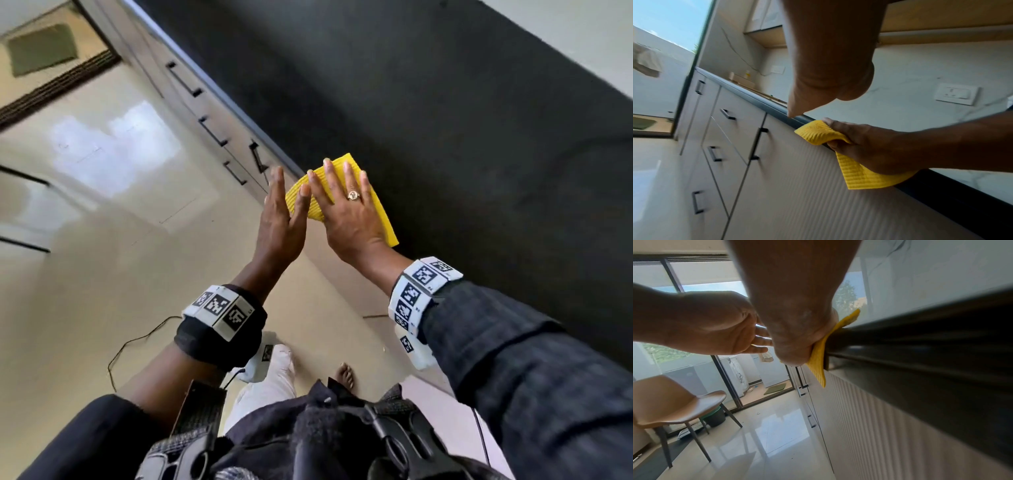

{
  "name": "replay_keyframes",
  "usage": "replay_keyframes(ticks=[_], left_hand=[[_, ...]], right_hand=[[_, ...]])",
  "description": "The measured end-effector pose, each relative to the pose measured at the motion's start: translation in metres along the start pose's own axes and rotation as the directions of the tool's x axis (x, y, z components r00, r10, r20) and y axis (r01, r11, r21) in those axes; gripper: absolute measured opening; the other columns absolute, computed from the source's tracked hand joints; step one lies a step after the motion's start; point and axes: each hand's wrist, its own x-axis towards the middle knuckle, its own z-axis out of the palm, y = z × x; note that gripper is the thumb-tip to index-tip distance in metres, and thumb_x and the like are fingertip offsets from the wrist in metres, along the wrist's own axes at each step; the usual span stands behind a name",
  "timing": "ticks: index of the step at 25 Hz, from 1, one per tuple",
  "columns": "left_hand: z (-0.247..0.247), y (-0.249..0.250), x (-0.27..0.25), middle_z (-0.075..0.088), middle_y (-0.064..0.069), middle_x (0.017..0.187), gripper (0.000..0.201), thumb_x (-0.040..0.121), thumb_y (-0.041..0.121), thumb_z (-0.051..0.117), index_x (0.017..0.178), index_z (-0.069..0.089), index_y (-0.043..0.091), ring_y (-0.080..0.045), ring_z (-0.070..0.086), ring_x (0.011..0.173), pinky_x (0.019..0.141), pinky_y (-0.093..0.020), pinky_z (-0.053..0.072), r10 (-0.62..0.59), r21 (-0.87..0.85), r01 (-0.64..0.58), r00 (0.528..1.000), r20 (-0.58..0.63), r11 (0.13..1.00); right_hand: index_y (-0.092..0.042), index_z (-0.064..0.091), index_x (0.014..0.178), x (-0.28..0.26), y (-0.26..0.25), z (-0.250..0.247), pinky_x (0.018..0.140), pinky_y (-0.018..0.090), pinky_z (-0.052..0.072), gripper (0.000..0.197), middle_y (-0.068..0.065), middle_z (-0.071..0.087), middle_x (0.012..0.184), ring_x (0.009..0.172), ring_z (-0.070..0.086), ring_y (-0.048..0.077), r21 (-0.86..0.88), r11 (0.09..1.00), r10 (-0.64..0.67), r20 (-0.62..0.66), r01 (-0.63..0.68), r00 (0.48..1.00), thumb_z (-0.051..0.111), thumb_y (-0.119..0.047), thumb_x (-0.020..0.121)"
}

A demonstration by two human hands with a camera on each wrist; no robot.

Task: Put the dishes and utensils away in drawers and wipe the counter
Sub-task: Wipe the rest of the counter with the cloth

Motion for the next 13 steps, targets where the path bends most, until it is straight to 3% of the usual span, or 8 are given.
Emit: replay_keyframes(ticks=[4, 9, 11, 13], left_hand=[[-0.040, -0.024, 0.058, 0.020, -0.005, 0.162, 0.063, 0.102, 0.039, 0.042, 0.156, 0.018, 0.017, -0.023, 0.018, 0.149, 0.120, -0.047, 0.021, -0.002, 0.075, 0.002, 1.000, 0.010, 0.997], [-0.093, -0.059, 0.157, 0.016, -0.002, 0.163, 0.063, 0.103, 0.040, 0.041, 0.156, 0.017, 0.019, -0.021, 0.011, 0.150, 0.121, -0.044, 0.019, 0.003, 0.121, -0.002, 1.000, -0.003, 0.993], [-0.110, -0.069, 0.189, 0.013, -0.001, 0.163, 0.063, 0.103, 0.041, 0.040, 0.156, 0.016, 0.019, -0.020, 0.009, 0.150, 0.121, -0.044, 0.019, -0.001, 0.102, 0.001, 1.000, 0.001, 0.995], [-0.129, -0.078, 0.222, 0.011, 0.000, 0.164, 0.063, 0.103, 0.041, 0.039, 0.157, 0.014, 0.019, -0.021, 0.011, 0.150, 0.121, -0.046, 0.021, -0.006, 0.073, 0.003, 1.000, 0.031, 0.997]], right_hand=[[-0.019, -0.008, 0.156, 0.068, -0.016, -0.006, 0.120, 0.057, 0.006, 0.086, 0.015, -0.007, 0.163, 0.148, -0.004, 0.044, 0.037, 0.999, -0.028, 0.049, 0.026, 0.998, 0.052, -0.025, 0.094], [-0.016, -0.008, 0.156, 0.181, -0.048, -0.009, 0.121, 0.054, 0.004, 0.085, 0.017, -0.008, 0.163, 0.148, -0.004, 0.043, 0.057, 0.998, 0.003, 0.045, -0.006, 0.999, 0.048, -0.042, 0.097], [-0.015, -0.008, 0.156, 0.220, -0.063, -0.010, 0.121, 0.054, 0.006, 0.090, 0.018, -0.007, 0.163, 0.148, -0.002, 0.043, 0.072, 0.996, 0.046, 0.055, -0.050, 0.997, 0.051, -0.044, 0.095], [-0.014, -0.009, 0.155, 0.264, -0.081, -0.011, 0.121, 0.053, 0.006, 0.085, 0.019, -0.009, 0.162, 0.148, -0.002, 0.043, 0.094, 0.987, 0.126, 0.051, -0.130, 0.991, 0.045, -0.047, 0.097]])
